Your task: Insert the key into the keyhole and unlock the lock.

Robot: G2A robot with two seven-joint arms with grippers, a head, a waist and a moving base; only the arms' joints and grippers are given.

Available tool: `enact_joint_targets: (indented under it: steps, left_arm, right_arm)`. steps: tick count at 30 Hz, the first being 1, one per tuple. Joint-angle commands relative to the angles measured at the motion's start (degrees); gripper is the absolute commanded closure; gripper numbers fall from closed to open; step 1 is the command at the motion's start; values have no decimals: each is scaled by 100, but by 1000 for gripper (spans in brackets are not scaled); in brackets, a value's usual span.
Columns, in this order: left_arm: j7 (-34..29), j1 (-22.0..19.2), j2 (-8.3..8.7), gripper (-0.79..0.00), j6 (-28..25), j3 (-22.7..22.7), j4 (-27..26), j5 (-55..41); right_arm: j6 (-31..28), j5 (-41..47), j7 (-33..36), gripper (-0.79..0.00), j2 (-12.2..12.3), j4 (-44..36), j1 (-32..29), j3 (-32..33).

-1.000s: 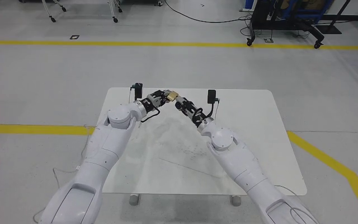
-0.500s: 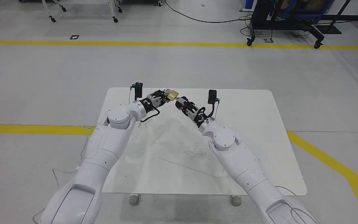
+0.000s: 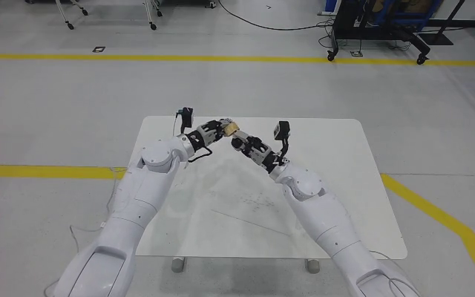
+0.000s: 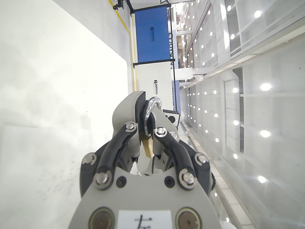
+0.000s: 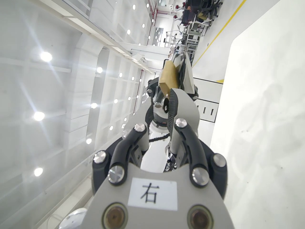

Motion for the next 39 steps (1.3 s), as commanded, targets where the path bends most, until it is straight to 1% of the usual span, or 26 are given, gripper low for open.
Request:
enact_joint_targets:
  steps: [1,6,10,11,13,14,15,17,20,23,24,26,29,32,37,39]
  left_arm:
    - [-41,17,5,0,-28,-32,-20,-59]
    - [-194,104,1,0,-86,-95,-85,-331]
    - [-519,234,-27,0,1,-129,-153,-856]
    - [-674,274,-38,0,114,-137,-150,-1068]
    - [-1115,330,-62,0,524,-203,-101,-1704]
    - [-1218,338,-60,0,624,-234,-58,-1838]
    - [-1290,348,-59,0,704,-257,-21,-1936]
    - [-1371,346,-58,0,852,-308,31,-2129]
    - [-1350,312,-53,0,825,-379,46,-2244]
    - [-1200,292,-44,0,651,-354,28,-2037]
    - [-1178,306,-41,0,566,-314,6,-1907]
    - [-1183,351,-38,0,443,-239,-38,-1710]
    - [-1204,411,-36,0,336,-166,-100,-1553]
    - [-1210,444,-34,0,279,-112,-145,-1426]
    - [-1241,493,-24,0,103,-19,-220,-1164]
    - [-1235,503,-27,0,110,-1,-233,-1162]
  right_arm:
    - [-56,129,229,-785,25,-30,-74,81]
    - [-56,129,229,-785,25,-30,-74,81]
    - [-56,129,229,-785,25,-30,-74,81]
    - [-56,129,229,-785,25,-30,-74,81]
    - [-56,129,229,-785,25,-30,-74,81]
    - [-56,129,229,-785,25,-30,-74,81]
    - [46,188,362,-785,30,-93,-136,60]
    - [310,379,906,-785,87,-205,-231,171]
    - [580,463,1499,-785,189,-293,-347,401]
    - [689,653,1981,-785,250,-388,-432,543]
    - [711,728,2168,-757,264,-410,-453,568]
    - [727,818,2502,-579,297,-458,-493,618]
    - [825,944,2861,-360,331,-531,-541,649]
    - [992,1094,3083,-332,352,-555,-554,656]
    - [1153,1305,3311,-317,368,-462,-493,635]
    - [1163,1356,3374,-292,371,-391,-451,620]
